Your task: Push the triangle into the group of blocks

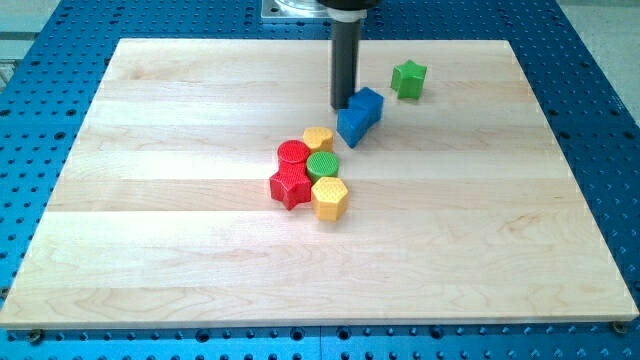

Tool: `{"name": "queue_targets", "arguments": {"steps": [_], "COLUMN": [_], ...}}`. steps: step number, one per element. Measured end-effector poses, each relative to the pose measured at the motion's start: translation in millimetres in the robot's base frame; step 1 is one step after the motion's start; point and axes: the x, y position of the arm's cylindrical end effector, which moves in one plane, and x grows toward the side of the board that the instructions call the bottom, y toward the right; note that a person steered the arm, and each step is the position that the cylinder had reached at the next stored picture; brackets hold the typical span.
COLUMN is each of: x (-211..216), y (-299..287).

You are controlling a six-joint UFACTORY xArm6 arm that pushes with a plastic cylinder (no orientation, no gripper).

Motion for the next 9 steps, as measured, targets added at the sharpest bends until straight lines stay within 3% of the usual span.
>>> {"name": "queue_targets", "arguments": {"steps": [1,2,3,4,7,9], "x": [35.9,39.4,42.7,63.6,71.8,105.4], "y": [-16.4,-11.6,39.8,46.3,13.9,7.0]}}
